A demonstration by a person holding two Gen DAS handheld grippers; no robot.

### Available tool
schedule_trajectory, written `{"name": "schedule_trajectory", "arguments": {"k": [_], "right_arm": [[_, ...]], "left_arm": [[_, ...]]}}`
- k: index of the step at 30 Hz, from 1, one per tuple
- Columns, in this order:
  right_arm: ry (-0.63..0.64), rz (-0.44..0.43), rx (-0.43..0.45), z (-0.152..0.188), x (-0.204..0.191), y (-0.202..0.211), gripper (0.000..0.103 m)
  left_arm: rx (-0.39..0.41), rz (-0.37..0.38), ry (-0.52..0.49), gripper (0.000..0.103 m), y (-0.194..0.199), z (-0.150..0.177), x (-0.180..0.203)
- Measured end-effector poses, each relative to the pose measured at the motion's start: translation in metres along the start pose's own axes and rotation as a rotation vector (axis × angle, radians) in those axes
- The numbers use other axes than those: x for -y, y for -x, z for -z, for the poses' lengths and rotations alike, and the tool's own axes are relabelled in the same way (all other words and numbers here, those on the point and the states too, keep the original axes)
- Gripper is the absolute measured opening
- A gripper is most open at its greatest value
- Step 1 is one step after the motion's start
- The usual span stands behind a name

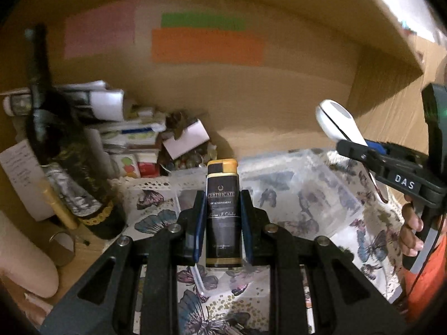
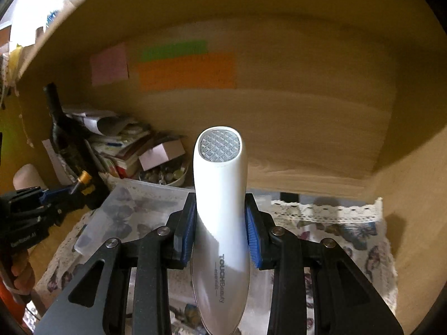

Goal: Organize rigid objects
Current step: 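Carry both held items into the clear plastic box and open both tools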

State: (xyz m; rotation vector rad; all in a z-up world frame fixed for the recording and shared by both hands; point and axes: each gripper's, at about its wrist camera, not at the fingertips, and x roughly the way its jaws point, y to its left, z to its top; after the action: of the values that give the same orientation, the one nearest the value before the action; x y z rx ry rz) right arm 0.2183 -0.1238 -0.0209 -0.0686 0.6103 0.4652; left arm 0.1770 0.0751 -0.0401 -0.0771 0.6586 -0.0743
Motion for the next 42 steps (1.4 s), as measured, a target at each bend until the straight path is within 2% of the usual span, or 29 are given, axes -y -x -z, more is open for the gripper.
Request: {"name": "schedule_trajectory", "arguments": {"k": [7,10,20,29,33,35,36,38,40,42], "right_arm": [[-0.003,-0.042,-0.143,0.01,0.002,-0.053,0.029],[0.007,-0.045,-0.185,0.015,0.0,-0.068,0.029],[0.062,-0.075,-0.267,0.029,-0.011,-0.087,0.029],[0.079,-0.101,-0.348,0.034,-0.019,-0.097,0.032],[0.084,-0.077,-0.309,0.03,-0.021,-0.082,0.033],[0.082,-0.064,-0.276,0.025,-0.021,-0.069,0.037],[0.078,-0.059,-0.257,0.023,-0.02,-0.061,0.039],[0.069,-0.049,-0.213,0.019,-0.019,-0.043,0.049],[0.058,-0.039,-0.169,0.016,-0.018,-0.026,0.056],[0.048,-0.035,-0.124,0.015,-0.017,-0.008,0.064]], "left_arm": [[-0.121,0.027,-0.027,0.023,-0.043,0.01,0.001],[-0.15,0.035,-0.04,0.023,-0.054,0.013,0.003],[-0.178,-0.01,-0.106,0.023,-0.076,0.022,0.015],[-0.187,0.0,-0.095,0.025,-0.069,0.017,0.016],[-0.171,0.003,-0.091,0.031,-0.057,0.015,0.017],[-0.16,0.002,-0.087,0.034,-0.05,0.014,0.017],[-0.152,0.002,-0.083,0.038,-0.045,0.013,0.017],[-0.13,0.002,-0.073,0.046,-0.037,0.011,0.017],[-0.103,-0.012,-0.067,0.06,-0.024,0.01,0.017],[-0.078,-0.029,-0.062,0.069,-0.013,0.01,0.017]]}}
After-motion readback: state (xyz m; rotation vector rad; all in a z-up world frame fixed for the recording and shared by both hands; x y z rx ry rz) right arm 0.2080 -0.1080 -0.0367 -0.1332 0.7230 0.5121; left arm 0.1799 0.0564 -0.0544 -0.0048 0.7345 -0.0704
